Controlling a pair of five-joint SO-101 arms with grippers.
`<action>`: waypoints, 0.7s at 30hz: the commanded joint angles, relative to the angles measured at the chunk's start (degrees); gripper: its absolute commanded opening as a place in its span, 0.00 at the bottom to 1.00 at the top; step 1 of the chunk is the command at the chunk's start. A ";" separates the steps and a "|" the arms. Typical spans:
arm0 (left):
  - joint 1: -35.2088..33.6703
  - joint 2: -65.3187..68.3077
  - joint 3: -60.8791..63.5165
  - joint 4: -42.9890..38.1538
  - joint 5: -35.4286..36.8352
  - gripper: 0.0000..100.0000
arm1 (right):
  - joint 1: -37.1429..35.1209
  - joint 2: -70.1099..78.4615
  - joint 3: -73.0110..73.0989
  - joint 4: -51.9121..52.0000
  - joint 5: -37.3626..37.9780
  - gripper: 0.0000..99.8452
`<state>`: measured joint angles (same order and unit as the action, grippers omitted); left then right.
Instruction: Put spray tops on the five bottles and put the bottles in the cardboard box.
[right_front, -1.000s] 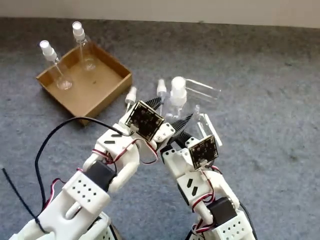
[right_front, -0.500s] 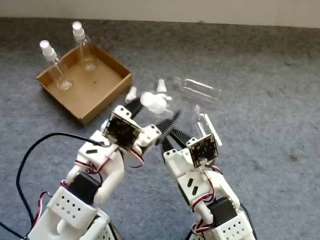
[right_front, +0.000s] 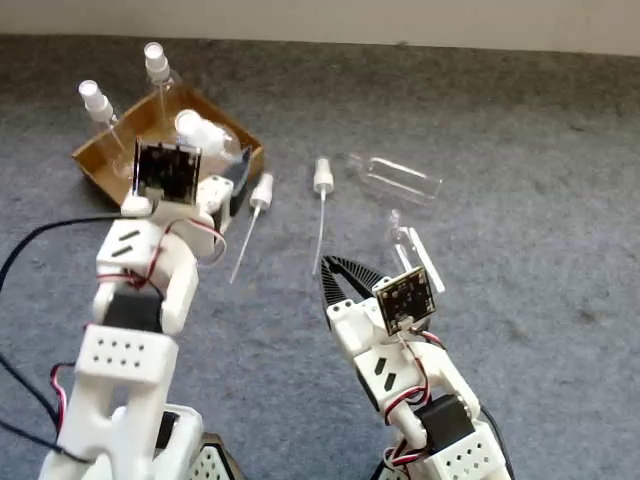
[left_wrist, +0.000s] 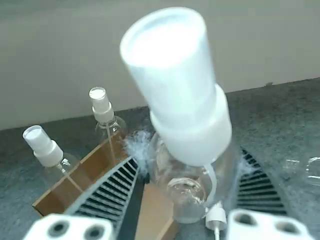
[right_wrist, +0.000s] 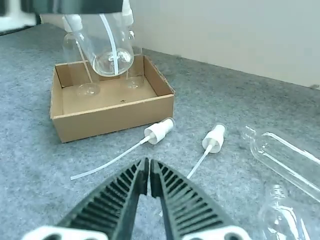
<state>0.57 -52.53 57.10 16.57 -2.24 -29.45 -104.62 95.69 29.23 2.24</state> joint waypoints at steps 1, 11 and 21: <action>-2.95 9.98 -8.31 -2.20 -0.18 0.15 | 0.75 -0.31 8.92 0.04 0.53 0.01; -5.32 28.26 -9.10 -25.85 -0.18 0.15 | 0.75 -0.31 8.92 0.04 0.53 0.01; -6.20 48.92 -22.11 -33.23 -0.09 0.15 | 0.75 -0.31 8.92 0.04 0.53 0.01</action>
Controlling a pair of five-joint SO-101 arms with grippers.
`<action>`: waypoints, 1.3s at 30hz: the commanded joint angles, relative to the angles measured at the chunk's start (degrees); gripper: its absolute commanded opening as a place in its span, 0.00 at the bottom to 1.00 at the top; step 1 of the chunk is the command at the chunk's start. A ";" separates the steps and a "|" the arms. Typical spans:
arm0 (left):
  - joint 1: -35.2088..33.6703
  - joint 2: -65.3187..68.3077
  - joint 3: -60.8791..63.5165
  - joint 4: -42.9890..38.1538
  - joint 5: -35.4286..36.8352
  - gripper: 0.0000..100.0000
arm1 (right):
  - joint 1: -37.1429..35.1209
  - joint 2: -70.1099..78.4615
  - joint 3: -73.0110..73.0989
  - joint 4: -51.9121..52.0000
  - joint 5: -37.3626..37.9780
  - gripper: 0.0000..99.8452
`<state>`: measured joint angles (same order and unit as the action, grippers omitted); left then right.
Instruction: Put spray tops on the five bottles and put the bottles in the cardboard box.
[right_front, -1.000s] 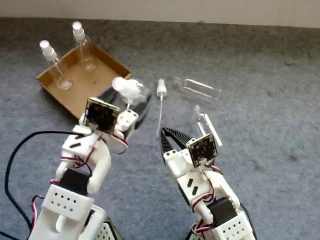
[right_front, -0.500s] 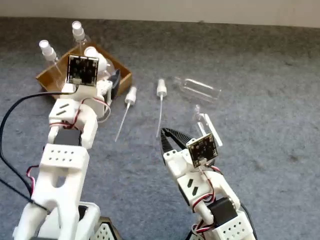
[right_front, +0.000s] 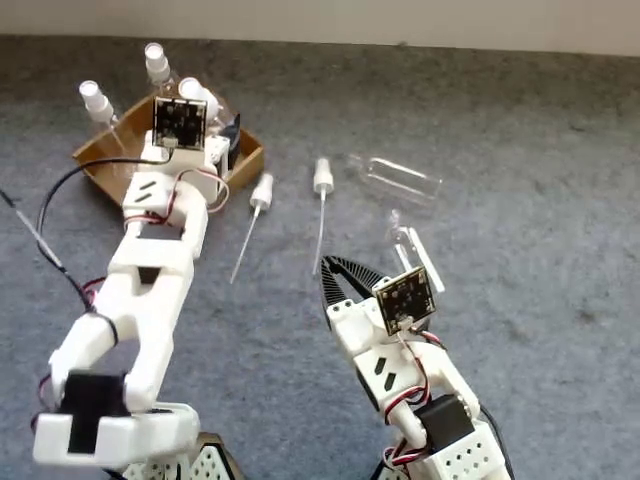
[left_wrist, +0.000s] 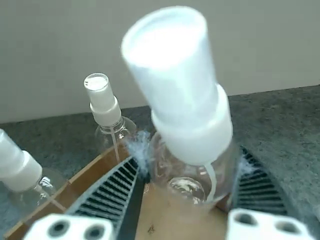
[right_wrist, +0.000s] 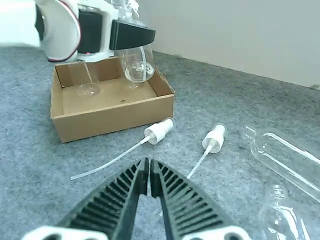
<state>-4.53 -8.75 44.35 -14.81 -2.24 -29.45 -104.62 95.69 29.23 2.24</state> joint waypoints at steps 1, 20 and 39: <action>-1.10 6.81 -10.59 -1.85 -0.09 0.15 | 0.75 -0.31 8.92 0.04 0.53 0.01; -3.12 25.10 -33.27 15.74 8.00 0.15 | 0.75 -0.31 8.92 0.04 0.53 0.01; -3.03 29.41 -36.35 16.97 8.00 0.15 | 0.75 -0.31 8.92 0.13 0.44 0.01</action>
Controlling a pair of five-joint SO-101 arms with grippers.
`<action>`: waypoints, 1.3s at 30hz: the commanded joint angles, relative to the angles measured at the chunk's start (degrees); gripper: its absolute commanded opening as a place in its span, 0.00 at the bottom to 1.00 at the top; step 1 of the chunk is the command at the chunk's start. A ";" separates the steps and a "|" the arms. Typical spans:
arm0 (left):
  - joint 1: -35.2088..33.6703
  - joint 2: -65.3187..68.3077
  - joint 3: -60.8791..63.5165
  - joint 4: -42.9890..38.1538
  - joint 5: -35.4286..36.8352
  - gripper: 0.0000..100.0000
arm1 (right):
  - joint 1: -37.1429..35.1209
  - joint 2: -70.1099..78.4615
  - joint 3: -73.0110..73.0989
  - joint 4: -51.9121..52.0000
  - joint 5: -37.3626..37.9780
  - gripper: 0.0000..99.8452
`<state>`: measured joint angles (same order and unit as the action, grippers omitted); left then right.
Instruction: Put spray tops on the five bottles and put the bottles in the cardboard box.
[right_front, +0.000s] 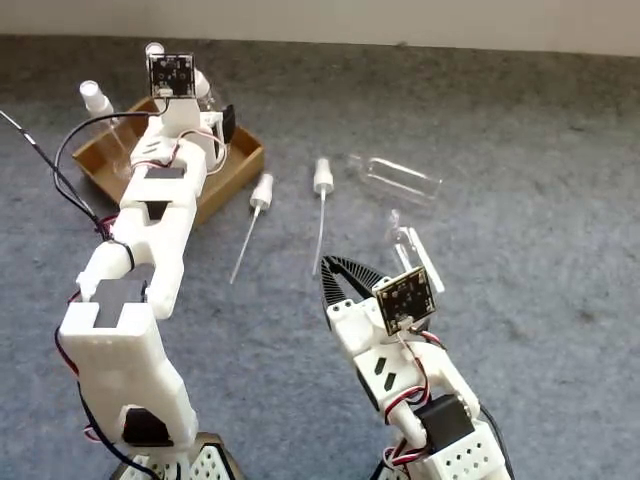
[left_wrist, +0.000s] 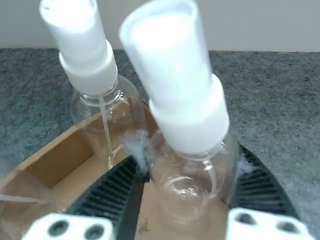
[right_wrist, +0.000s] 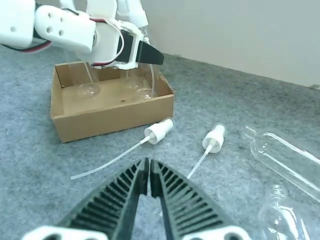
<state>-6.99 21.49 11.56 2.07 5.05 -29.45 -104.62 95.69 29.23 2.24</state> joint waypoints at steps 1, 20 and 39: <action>-0.57 -0.84 -3.47 0.09 0.70 0.15 | 0.75 -0.31 8.92 0.13 0.44 0.01; -0.75 4.62 -4.70 -0.18 0.70 0.15 | 0.75 -0.31 8.92 1.98 0.62 0.01; -0.66 4.62 -4.35 0.09 0.70 0.27 | 0.75 -0.31 8.84 1.98 0.62 0.01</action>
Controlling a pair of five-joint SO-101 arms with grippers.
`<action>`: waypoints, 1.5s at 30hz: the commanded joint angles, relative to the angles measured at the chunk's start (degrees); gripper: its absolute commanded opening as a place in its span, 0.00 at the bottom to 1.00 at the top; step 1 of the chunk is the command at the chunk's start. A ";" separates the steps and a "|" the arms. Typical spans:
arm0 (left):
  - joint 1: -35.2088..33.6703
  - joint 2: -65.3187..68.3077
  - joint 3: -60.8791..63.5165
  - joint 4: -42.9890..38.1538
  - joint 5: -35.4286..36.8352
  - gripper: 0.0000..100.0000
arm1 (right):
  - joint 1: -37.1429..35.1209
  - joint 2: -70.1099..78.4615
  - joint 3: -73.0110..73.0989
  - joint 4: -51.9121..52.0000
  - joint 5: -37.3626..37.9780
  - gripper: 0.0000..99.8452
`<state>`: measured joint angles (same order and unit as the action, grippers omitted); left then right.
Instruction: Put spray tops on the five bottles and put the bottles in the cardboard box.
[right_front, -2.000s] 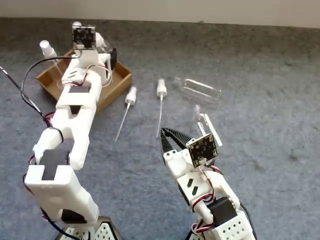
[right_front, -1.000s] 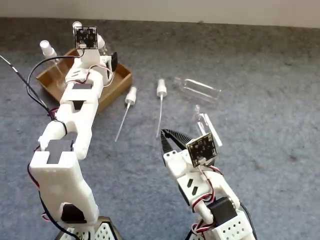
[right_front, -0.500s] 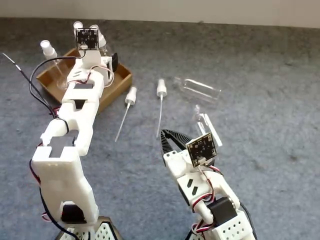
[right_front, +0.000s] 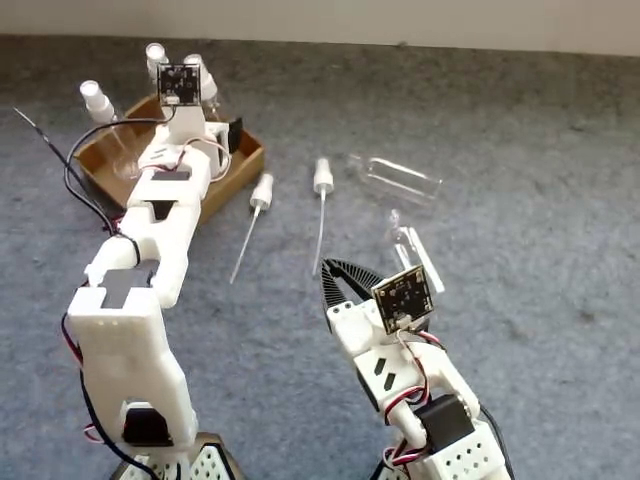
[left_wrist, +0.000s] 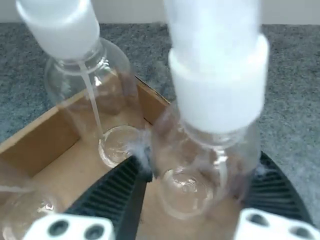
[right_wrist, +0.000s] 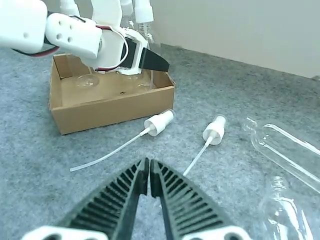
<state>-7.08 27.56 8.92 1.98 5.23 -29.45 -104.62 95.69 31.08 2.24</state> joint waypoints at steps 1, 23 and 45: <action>-0.57 -1.45 -1.71 0.18 0.53 0.27 | 0.75 -0.31 8.84 0.13 0.62 0.01; -1.71 -8.66 0.66 7.82 0.53 0.28 | 0.75 -0.31 8.84 0.13 0.62 0.01; -1.80 -26.42 2.77 34.55 -4.75 0.27 | 11.21 -0.66 9.01 -2.51 0.18 0.01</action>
<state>-8.40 8.22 12.18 31.60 1.10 -22.24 -104.62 95.69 31.08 2.24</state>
